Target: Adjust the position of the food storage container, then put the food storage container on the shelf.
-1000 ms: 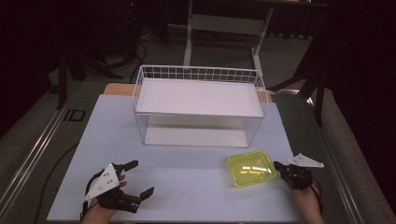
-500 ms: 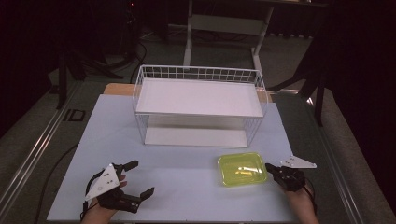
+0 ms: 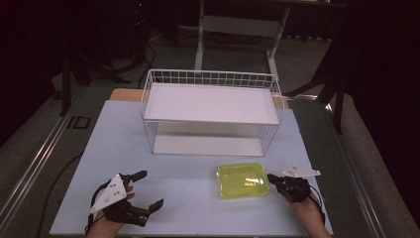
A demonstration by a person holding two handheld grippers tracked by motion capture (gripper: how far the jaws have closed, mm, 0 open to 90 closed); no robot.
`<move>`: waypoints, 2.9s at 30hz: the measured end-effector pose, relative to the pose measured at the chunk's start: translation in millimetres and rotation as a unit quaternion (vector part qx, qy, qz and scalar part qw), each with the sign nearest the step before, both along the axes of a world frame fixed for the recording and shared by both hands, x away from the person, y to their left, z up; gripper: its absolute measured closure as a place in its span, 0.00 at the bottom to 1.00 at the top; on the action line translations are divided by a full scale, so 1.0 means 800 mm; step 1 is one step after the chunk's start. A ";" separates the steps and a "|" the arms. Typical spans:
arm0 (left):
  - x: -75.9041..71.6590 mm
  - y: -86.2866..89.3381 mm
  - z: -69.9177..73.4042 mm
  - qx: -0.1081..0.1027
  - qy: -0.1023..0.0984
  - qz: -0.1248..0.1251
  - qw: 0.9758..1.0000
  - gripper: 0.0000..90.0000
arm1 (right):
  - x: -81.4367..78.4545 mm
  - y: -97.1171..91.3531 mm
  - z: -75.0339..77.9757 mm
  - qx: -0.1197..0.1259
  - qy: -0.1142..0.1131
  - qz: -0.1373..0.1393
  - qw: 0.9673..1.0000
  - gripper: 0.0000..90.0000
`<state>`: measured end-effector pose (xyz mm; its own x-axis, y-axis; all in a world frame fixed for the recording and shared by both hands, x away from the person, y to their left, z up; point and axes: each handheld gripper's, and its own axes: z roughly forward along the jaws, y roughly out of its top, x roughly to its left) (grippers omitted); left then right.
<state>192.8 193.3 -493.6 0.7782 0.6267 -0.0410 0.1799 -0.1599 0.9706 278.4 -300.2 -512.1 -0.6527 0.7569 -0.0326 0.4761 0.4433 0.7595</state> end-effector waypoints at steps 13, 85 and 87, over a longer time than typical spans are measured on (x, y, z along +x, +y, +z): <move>0.000 0.001 0.000 0.000 0.000 0.000 1.000 0.02 | 0.005 0.008 -0.005 0.002 0.020 0.010 1.000 1.00; 0.009 -0.009 0.022 -0.007 0.053 -0.009 0.999 0.02 | -0.016 0.084 0.054 0.068 -0.017 0.087 0.994 0.17; 0.010 -0.010 0.025 -0.007 0.054 -0.011 0.998 0.02 | -0.017 0.085 0.057 0.067 -0.028 0.082 0.994 0.14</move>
